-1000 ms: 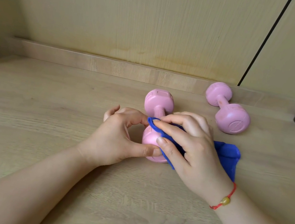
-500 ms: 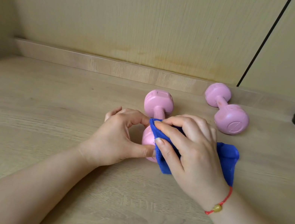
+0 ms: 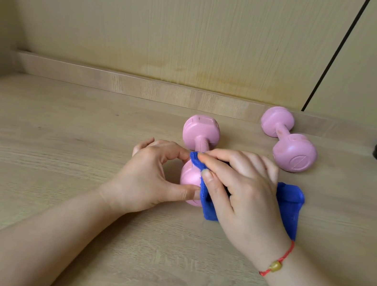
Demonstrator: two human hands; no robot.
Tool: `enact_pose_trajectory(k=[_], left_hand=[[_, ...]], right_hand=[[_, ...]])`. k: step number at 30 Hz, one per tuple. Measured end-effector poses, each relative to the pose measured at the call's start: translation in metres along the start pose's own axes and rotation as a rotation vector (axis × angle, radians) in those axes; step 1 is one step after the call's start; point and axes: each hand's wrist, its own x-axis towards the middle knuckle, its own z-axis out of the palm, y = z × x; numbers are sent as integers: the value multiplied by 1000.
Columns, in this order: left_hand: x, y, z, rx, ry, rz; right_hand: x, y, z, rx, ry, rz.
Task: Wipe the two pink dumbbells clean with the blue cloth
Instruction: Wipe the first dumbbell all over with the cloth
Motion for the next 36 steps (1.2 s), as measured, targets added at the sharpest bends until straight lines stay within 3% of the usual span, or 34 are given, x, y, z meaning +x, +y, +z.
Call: enact_pose_trajectory(k=[8, 13, 21, 28, 36], left_hand=[[-1, 4, -2, 33, 9, -5], [-1, 5, -2, 16, 0, -1], [-1, 3, -2, 22, 15, 44], [-1, 5, 0, 15, 18, 14], [-2, 4, 0, 42, 34, 40]], right_hand=[[-6, 17, -12, 81, 121, -205], [-5, 27, -12, 105, 161, -87], [3, 6, -4, 80, 2, -147], [-2, 18, -13, -60, 160, -144], [1, 11, -3, 28, -16, -148]])
